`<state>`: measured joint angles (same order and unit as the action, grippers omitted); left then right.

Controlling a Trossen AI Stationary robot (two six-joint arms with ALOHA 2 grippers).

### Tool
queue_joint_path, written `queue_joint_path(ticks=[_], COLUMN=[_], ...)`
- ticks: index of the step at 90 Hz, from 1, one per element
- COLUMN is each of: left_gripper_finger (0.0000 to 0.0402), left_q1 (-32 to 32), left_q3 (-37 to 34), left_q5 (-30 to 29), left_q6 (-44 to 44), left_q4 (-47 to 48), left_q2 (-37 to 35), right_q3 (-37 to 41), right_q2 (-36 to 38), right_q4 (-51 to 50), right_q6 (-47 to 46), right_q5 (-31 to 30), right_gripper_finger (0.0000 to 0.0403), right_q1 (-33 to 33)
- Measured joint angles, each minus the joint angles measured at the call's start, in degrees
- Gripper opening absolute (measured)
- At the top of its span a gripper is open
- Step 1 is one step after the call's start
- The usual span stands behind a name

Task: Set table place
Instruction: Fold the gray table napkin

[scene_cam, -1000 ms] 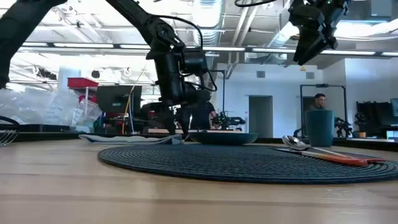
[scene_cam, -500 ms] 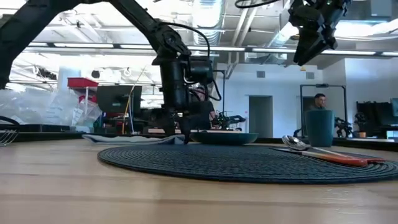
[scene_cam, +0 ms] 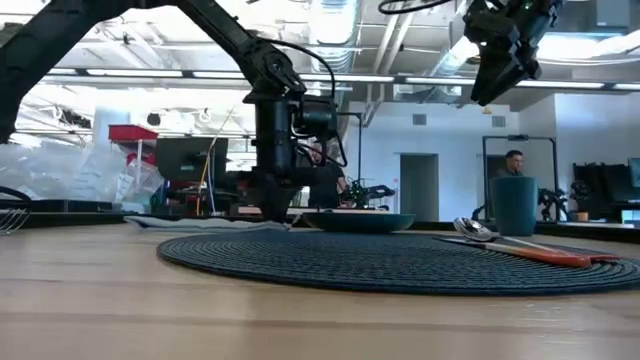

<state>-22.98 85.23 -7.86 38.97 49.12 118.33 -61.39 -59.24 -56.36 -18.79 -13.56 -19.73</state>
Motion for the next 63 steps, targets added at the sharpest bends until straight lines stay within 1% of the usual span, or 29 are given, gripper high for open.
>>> queue_joint_path(ticks=[32, 40, 50, 63], left_gripper_finger=[0.0001, 0.0003, 0.0022, 0.0065], left_q1=[0.04, 0.04, -0.16, -0.30], left_q3=[1.33, 2.26, 2.98, 2.75], left_q5=[-0.02, 0.07, 1.29, 4.40], left_q6=[-0.40, -0.52, -0.51, -0.85], left_q4=[0.32, 0.48, 0.44, 0.34], left_q2=[-0.09, -0.09, -0.09, -0.11], right_q3=[0.00, 0.00, 0.00, 0.00], right_q2=[0.01, 0.02, 0.01, 0.02], right_q4=[0.37, 0.36, 0.34, 0.33], right_q6=[-0.03, -0.52, -0.59, -0.50], right_q5=[-0.04, -1.50, -1.55, -1.55], right_gripper_finger=[0.0132, 0.0132, 0.0132, 0.0132], right_q1=[0.02, 0.02, 0.02, 0.00])
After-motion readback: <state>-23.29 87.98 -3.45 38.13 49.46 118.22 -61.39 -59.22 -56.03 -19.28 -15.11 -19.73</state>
